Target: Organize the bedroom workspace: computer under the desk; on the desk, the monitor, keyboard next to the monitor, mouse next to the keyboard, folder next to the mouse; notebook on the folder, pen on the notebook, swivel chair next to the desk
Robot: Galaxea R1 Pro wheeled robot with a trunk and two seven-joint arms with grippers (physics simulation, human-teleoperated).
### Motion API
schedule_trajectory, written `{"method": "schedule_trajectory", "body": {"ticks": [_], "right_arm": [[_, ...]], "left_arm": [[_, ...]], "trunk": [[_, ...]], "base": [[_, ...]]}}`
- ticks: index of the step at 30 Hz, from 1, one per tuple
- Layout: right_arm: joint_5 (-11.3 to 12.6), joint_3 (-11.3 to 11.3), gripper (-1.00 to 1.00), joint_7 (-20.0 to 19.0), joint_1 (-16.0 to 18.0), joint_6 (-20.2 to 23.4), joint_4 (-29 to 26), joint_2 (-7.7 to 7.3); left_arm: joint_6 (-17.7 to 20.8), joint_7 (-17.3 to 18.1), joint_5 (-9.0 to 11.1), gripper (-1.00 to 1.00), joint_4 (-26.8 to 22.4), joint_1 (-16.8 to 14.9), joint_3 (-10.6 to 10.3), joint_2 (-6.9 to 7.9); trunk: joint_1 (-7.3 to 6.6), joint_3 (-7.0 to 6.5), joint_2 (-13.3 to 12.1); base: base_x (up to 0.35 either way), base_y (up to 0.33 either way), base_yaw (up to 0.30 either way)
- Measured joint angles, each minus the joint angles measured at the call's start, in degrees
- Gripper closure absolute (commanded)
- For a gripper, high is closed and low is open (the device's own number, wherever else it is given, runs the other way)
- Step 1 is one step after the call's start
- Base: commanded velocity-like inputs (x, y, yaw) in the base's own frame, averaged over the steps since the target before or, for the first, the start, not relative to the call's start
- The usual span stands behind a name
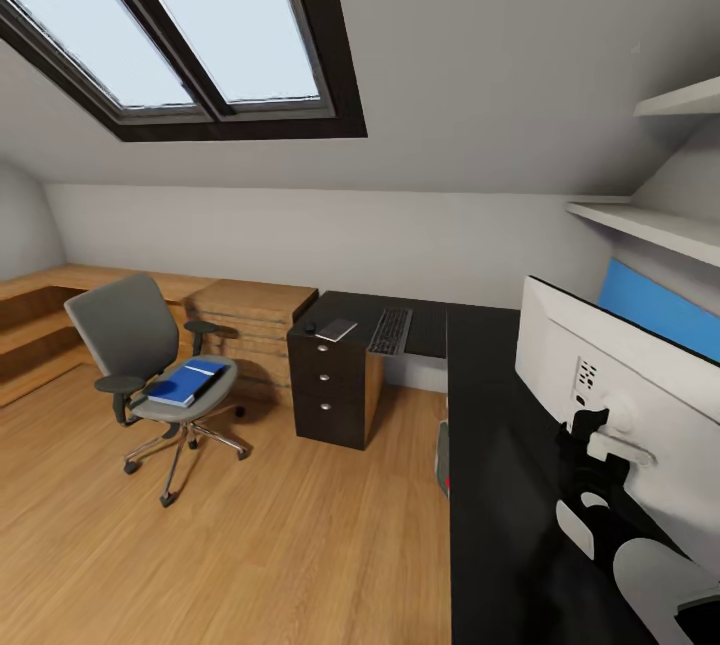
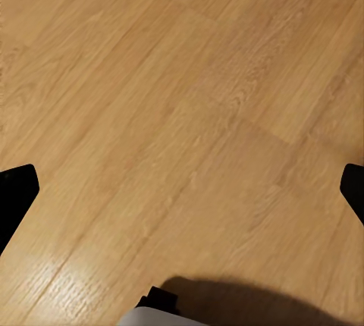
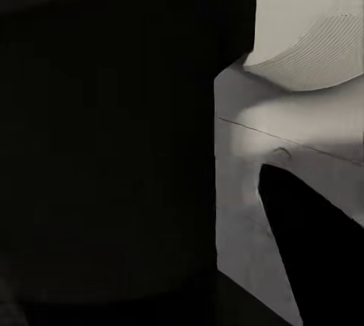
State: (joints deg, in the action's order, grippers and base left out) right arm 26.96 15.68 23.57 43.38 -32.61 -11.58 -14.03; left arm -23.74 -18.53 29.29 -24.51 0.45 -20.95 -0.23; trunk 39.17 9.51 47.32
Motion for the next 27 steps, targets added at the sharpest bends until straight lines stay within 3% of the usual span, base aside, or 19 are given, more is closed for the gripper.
{"method": "schedule_trajectory", "body": {"ticks": [17,27], "right_arm": [[0.0,0.0,-1.00,0.0,0.0,0.0,0.1,0.00],[0.0,0.0,-1.00,0.1,0.0,0.0,-0.2,0.09]], "left_arm": [[-0.1,0.0,0.0,-1.00,0.0,0.0,0.0,0.00],[-0.1,0.1,0.0,-1.00,0.0,0.0,0.1,0.04]], "trunk": [[0.00,0.00,0.0],[0.03,0.00,0.0]], "base": [[-0.005,0.000,0.000],[-0.272,0.000,0.000]]}}
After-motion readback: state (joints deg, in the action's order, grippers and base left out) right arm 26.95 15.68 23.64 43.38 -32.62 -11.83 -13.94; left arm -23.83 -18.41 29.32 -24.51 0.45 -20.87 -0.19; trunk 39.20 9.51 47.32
